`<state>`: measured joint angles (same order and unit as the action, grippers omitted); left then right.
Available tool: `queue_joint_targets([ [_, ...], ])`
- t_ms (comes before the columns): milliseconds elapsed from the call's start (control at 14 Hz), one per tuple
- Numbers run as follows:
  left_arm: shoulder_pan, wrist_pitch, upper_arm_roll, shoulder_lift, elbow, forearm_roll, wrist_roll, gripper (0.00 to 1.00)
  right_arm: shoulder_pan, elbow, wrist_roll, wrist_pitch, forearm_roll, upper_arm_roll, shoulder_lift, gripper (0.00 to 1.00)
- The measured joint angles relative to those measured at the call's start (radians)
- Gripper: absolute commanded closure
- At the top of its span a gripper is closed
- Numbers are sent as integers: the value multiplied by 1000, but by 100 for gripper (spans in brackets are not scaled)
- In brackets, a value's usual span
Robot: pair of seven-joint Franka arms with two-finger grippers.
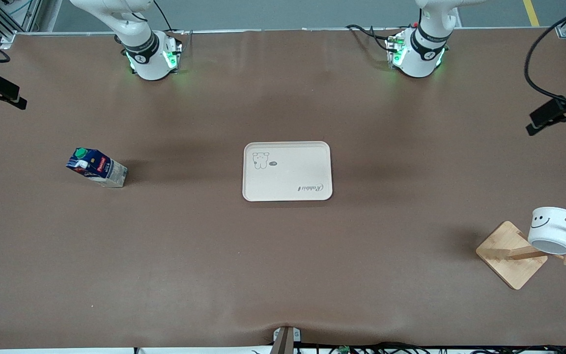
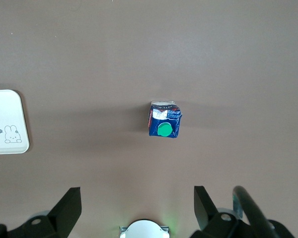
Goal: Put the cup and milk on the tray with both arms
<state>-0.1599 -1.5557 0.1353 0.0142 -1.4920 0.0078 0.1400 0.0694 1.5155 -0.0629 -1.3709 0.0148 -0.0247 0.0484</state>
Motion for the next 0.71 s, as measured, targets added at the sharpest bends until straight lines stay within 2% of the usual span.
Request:
queue_joint_targets([
  [429,-76,-252,-1,2,-159,-1,1,0,0,0,0,-1,0,0,-4,0],
  [714,-152,-411,-1,-1,-275,-104,2,0,0,0,0,-1,0,-1,-4,0],
])
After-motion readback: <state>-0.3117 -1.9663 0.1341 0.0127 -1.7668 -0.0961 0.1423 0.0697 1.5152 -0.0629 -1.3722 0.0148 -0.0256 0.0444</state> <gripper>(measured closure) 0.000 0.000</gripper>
